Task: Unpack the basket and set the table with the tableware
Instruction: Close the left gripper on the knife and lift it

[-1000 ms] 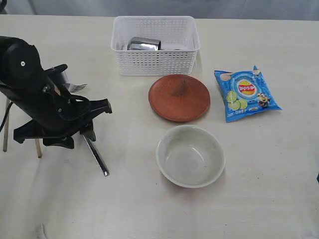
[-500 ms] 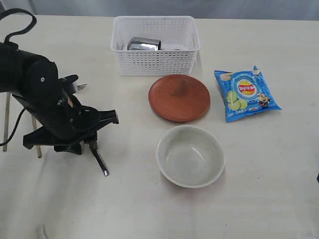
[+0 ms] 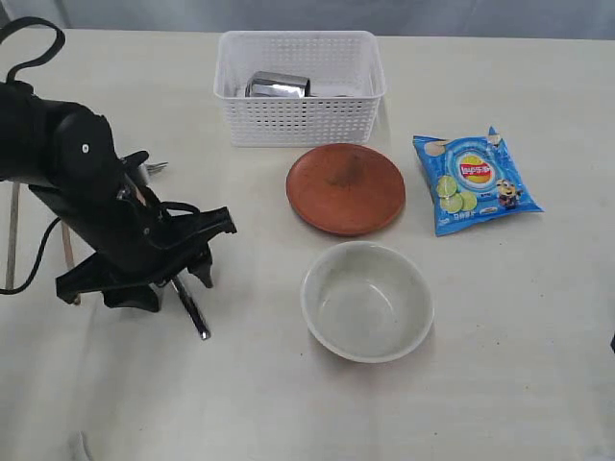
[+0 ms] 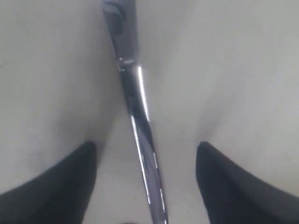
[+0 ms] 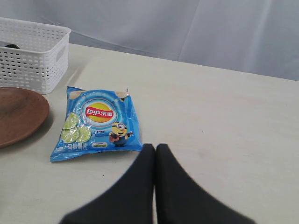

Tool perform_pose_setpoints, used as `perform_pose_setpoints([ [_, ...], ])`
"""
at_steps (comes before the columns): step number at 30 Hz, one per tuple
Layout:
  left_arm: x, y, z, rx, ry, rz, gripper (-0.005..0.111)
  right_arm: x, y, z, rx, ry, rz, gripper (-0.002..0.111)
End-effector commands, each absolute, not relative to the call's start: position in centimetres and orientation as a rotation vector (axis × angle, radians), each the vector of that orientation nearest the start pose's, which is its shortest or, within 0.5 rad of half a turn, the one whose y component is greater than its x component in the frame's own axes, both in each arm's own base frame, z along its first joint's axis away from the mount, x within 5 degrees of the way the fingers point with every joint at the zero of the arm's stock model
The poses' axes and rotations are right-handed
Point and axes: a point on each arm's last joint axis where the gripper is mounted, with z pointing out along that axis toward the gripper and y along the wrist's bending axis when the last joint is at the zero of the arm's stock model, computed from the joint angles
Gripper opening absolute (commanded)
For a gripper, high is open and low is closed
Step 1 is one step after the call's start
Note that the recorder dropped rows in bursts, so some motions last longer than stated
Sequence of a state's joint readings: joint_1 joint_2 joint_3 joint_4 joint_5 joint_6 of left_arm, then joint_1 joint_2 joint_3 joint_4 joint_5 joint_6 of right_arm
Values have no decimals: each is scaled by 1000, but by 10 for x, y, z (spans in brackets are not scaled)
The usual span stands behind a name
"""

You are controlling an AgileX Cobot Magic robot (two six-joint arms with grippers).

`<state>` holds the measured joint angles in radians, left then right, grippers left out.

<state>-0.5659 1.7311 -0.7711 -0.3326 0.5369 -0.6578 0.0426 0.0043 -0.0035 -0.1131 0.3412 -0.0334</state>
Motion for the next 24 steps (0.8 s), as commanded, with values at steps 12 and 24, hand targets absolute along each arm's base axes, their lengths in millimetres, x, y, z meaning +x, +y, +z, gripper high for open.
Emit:
perform_pose_setpoints([
  [12, 224, -158, 89, -393, 3162, -199, 36, 54, -1, 183, -142, 1815, -109, 0],
  [24, 219, -144, 93, -15, 3288, 80, 0, 54, -1, 183, -142, 1815, -109, 0],
])
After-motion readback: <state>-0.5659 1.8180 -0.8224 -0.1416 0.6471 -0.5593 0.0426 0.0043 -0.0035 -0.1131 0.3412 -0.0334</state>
